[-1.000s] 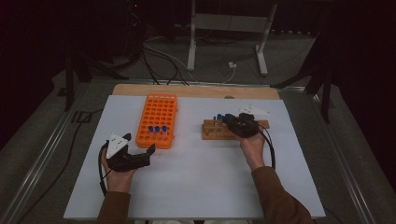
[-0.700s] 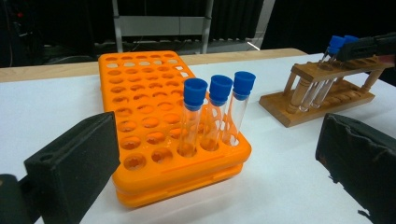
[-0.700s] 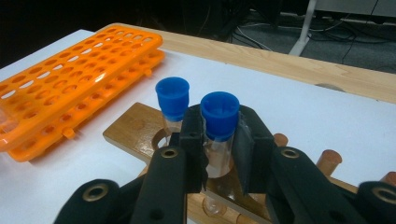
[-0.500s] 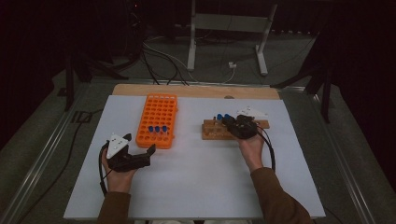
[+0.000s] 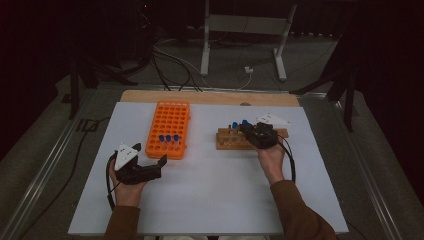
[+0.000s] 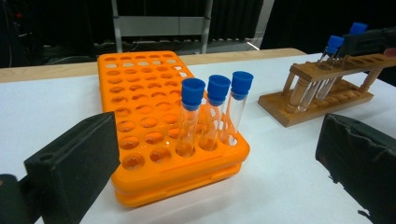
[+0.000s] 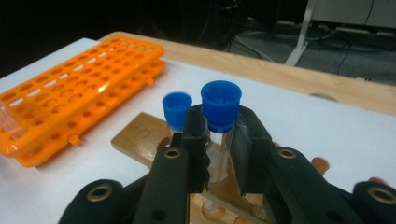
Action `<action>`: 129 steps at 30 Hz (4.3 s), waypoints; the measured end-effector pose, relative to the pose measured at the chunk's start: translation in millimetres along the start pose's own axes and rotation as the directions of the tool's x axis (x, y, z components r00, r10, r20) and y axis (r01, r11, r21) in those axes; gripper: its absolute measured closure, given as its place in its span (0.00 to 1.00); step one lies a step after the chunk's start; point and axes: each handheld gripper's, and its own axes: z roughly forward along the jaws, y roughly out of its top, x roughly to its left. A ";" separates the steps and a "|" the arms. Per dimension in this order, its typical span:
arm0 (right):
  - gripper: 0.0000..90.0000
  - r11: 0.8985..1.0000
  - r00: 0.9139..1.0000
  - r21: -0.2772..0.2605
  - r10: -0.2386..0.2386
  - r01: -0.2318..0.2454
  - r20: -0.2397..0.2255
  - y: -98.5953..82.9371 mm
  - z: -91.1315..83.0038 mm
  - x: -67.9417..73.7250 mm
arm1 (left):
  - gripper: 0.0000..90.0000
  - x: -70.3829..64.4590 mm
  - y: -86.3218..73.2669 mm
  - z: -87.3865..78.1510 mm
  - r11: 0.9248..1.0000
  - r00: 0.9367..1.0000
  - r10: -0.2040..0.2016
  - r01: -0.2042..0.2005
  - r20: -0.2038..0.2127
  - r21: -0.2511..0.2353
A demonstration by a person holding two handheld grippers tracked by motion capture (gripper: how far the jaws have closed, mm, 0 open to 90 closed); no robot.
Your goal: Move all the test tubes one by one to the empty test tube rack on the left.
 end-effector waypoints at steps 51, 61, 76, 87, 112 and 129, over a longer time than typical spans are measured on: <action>0.85 0.994 0.961 -0.040 -0.106 0.099 -0.254 25.4 -39.6 68.0 | 0.11 -102.3 35.4 63.5 0.976 0.964 0.208 -0.215 0.168 0.021; 0.85 0.992 0.942 -0.036 -0.125 0.120 -0.310 23.6 -38.8 87.0 | 0.51 -112.5 33.9 71.6 0.973 0.946 0.223 -0.229 0.234 -0.002; 0.85 0.991 0.931 -0.024 -0.130 0.129 -0.342 19.7 -35.4 94.2 | 0.82 -113.6 33.3 71.5 0.975 0.932 0.220 -0.222 0.289 -0.028; 0.73 0.993 0.925 -0.032 -0.121 0.118 -0.361 19.3 -36.4 92.6 | 0.87 -110.7 32.3 71.8 0.974 0.931 0.220 -0.225 0.293 -0.016; 0.09 0.990 0.957 -0.021 -0.139 0.138 -0.254 5.5 -45.6 67.2 | 0.87 -79.8 32.3 54.4 0.988 0.952 0.155 -0.155 0.263 -0.022; 0.00 0.993 0.977 -0.055 -0.117 0.109 -0.178 -12.8 -63.5 40.9 | 0.87 -44.3 26.1 26.1 0.992 0.972 0.124 -0.119 0.201 -0.037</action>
